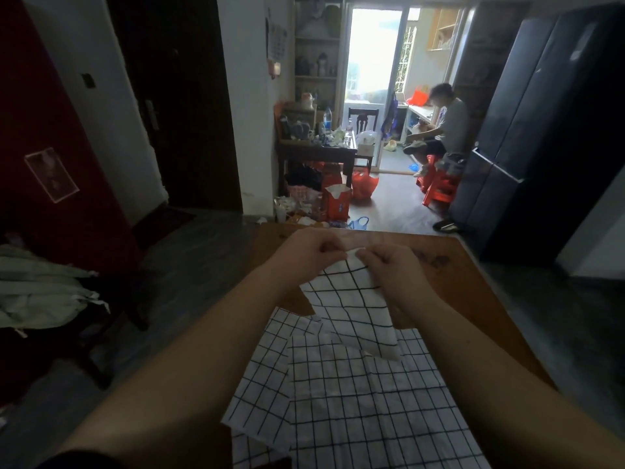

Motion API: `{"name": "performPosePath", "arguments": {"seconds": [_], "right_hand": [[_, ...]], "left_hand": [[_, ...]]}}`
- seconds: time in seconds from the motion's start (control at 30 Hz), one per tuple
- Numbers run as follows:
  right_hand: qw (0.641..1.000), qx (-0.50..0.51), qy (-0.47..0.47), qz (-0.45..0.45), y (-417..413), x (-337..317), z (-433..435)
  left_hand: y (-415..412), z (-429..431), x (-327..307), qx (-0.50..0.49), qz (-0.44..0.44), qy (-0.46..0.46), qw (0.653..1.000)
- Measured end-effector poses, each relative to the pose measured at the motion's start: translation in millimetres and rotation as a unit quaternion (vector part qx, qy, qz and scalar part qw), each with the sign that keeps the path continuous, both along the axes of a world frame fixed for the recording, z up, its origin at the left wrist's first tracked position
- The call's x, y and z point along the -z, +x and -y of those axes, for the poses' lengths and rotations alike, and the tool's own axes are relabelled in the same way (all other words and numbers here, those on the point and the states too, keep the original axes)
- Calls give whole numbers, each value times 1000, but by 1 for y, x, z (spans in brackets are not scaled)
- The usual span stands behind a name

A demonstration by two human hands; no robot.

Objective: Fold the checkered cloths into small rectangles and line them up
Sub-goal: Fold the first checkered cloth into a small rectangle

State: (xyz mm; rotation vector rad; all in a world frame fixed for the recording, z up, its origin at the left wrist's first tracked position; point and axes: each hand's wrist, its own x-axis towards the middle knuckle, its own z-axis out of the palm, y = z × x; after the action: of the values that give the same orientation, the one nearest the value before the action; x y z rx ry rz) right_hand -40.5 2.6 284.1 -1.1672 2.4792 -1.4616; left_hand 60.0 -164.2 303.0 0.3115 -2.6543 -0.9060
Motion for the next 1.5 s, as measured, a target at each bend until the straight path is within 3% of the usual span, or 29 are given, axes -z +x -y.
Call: {"name": "performPosePath", "arguments": {"seconds": [0.23,0.37,0.47,0.57,1.03,1.37,1.5], "right_hand": [[1000,-4,17,8,-8,11,-15],[1000,-8,8,15,-6,7,-14],[1000,-16,18,1,-3,1,-11],[999,-17,30,-20,-3,-2,-11],[988,10,148,-45,-28,21,-44],[976,54,185,-102,-30,26,-39],[987,5,144,-64,-20,20,-24]], "left_hand": [[-7,4,-7,-38,-32,28,998],[-7,3,-14,8,-2,-7,1000],[-10,-4,-20,36,-26,-16,999],[-13,-7,-23,19,-21,-17,999],[7,34,-35,-110,-90,156,978],[12,31,-24,-106,-79,169,977],[15,28,-25,-89,-70,166,980]]}}
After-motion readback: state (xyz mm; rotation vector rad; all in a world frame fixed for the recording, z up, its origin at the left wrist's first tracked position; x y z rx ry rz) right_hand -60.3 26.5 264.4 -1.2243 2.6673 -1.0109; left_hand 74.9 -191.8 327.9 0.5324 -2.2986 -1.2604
